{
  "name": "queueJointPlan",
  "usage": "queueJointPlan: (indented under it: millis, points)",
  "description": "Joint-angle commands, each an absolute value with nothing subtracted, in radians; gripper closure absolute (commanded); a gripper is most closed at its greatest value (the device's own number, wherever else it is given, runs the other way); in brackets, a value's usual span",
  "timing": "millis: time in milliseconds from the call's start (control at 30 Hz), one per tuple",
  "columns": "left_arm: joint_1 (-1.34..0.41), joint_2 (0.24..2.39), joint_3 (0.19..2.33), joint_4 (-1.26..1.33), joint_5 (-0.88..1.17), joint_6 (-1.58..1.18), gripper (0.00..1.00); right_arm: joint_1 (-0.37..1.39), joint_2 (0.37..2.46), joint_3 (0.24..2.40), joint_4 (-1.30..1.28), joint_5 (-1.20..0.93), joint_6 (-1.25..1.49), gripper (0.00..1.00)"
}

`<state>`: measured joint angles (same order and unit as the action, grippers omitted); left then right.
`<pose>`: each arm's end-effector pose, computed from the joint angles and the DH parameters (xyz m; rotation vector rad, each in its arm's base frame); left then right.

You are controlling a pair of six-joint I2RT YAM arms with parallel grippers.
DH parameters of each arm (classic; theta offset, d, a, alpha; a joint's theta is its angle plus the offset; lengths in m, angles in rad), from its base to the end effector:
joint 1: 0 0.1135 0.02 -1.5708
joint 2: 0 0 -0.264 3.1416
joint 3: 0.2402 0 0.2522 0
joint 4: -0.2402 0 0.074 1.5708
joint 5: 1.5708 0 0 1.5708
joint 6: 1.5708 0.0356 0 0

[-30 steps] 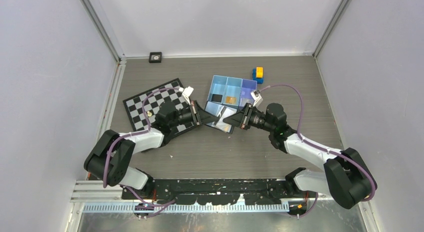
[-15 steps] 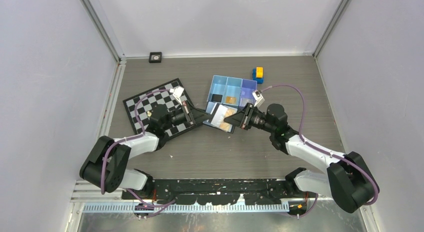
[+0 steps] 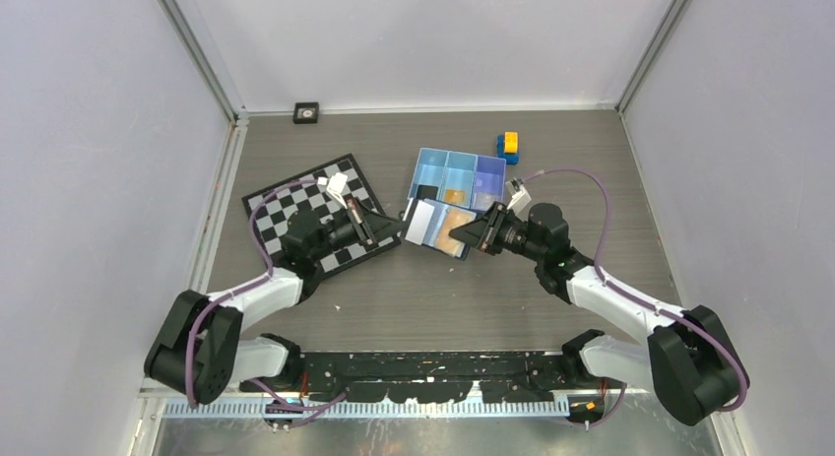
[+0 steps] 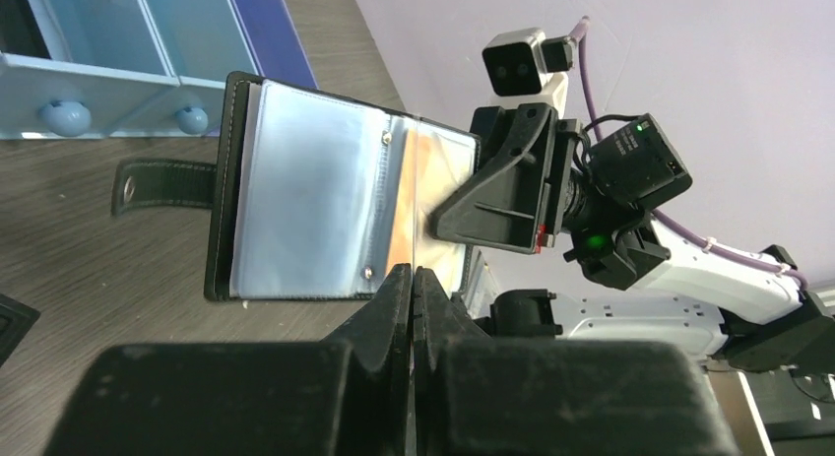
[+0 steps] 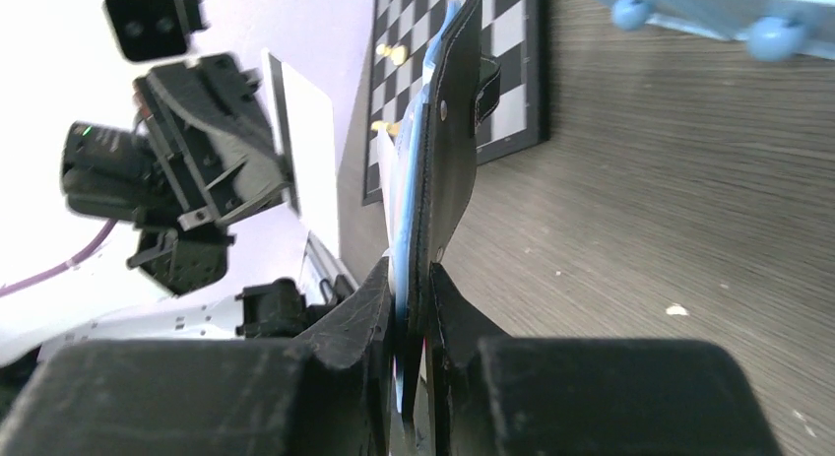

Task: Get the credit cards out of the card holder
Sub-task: Remove the credit card from the card holder, then place the credit card in the storage box.

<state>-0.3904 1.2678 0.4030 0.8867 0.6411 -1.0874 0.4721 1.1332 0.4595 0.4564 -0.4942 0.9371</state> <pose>0.2215 -0.1142 0.2202 -0.0387 1.8124 -1.6030 0.2059 0.1241 0.2240 0.0654 2.0073 1.4025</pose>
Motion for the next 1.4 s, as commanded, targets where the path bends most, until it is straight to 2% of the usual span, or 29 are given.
queueJointPlan:
  millis: [0,300,500,867,1000,1367]
  points:
    - [-0.386,1.162,0.403,0.762,0.567,-0.988,1.00,0.444,1.051,0.485,0.350,-0.389,0.887,1.00]
    - [-0.423,1.147,0.467,0.619,0.496,-0.865,1.00,0.434,0.890,0.552,0.020,-0.124,0.818,1.00]
    - [-0.450,1.285,0.594,0.591,0.480,-0.864,1.00,0.434,0.808,0.607,-0.183,0.057,0.816,0.99]
    - [-0.580,1.553,0.808,0.549,0.361,-0.851,1.00,0.433,0.400,0.618,-0.388,0.499,0.782,1.00]
    - [-0.638,1.657,0.916,0.515,0.308,-0.861,1.00,0.433,0.367,0.610,-0.391,0.524,0.793,1.00]
    - [-0.652,1.918,1.130,0.536,0.277,-0.942,1.00,0.433,0.376,0.597,-0.374,0.478,0.814,0.99]
